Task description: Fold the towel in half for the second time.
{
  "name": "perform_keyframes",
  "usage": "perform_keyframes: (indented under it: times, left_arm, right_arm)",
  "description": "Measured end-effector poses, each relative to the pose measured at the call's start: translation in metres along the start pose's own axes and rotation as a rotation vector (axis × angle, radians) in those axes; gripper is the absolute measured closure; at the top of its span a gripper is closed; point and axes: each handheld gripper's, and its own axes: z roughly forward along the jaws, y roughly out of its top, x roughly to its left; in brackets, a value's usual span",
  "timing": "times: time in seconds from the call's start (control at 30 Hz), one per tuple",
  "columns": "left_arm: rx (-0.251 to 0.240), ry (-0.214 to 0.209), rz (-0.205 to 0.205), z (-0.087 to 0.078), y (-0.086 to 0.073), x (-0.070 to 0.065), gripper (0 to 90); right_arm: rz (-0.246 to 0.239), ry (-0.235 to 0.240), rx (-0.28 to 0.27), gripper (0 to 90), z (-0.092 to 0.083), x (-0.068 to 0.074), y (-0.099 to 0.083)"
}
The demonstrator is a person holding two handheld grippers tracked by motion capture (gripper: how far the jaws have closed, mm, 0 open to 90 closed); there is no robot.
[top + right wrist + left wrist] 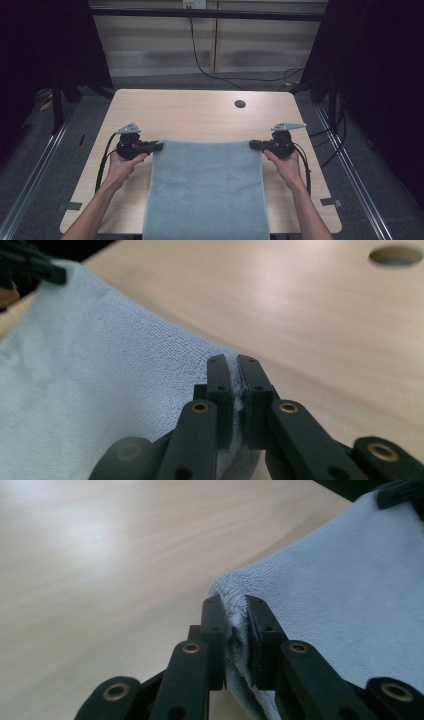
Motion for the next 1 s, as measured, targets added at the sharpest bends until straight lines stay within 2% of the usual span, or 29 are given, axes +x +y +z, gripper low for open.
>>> perform_keyframes:
  times: [0.13, 0.2, 0.27, 0.37, 0.43, 0.5, 0.57, 0.63, 0.7, 0.77, 0.87, 1.0]
  left_arm:
    - [-0.058, -0.012, -0.003, -0.008, 0.017, 0.001, 80.9]
    - [-0.088, 0.006, -0.001, -0.013, 0.029, 0.001, 80.8]
    - [-0.125, 0.006, -0.004, -0.019, 0.040, 0.002, 80.8]
    - [-0.142, 0.021, 0.026, -0.024, 0.056, 0.000, 80.9]
    - [-0.161, 0.026, 0.035, -0.027, 0.067, -0.001, 80.9]
    - [-0.163, 0.030, 0.049, -0.029, 0.075, -0.002, 81.0]
    - [-0.159, 0.049, 0.065, -0.029, 0.083, -0.004, 81.0]
    - [-0.175, 0.036, 0.071, -0.032, 0.087, -0.006, 80.9]
    - [-0.185, 0.030, 0.080, -0.034, 0.085, -0.009, 81.0]
    - [-0.177, 0.022, 0.094, -0.036, 0.078, -0.013, 81.0]
    - [-0.191, -0.015, 0.099, -0.041, 0.060, -0.020, 81.0]
    - [-0.165, -0.033, 0.121, -0.045, 0.039, -0.032, 80.9]
  right_arm:
    - [-0.020, -0.018, -0.024, 85.7, -0.003, 0.001, 0.021]
    - [-0.026, -0.023, -0.051, 85.8, -0.006, 0.001, 0.032]
    - [-0.029, -0.029, -0.081, 85.8, -0.009, 0.001, 0.045]
    - [-0.062, -0.049, -0.104, 86.0, -0.013, 0.003, 0.063]
    - [-0.066, -0.057, -0.124, 86.1, -0.016, 0.001, 0.074]
    - [-0.066, -0.067, -0.146, 86.2, -0.019, 0.000, 0.082]
    - [-0.085, -0.081, -0.145, 86.2, -0.022, 0.001, 0.092]
    - [-0.103, -0.081, -0.160, 86.3, -0.025, 0.006, 0.100]
    - [-0.116, -0.077, -0.174, 86.3, -0.028, 0.010, 0.102]
    - [-0.125, -0.073, -0.161, 86.3, -0.029, 0.012, 0.095]
    - [-0.128, -0.055, -0.154, 86.3, -0.033, 0.015, 0.076]
    - [-0.134, -0.041, -0.131, 86.2, -0.041, 0.019, 0.049]
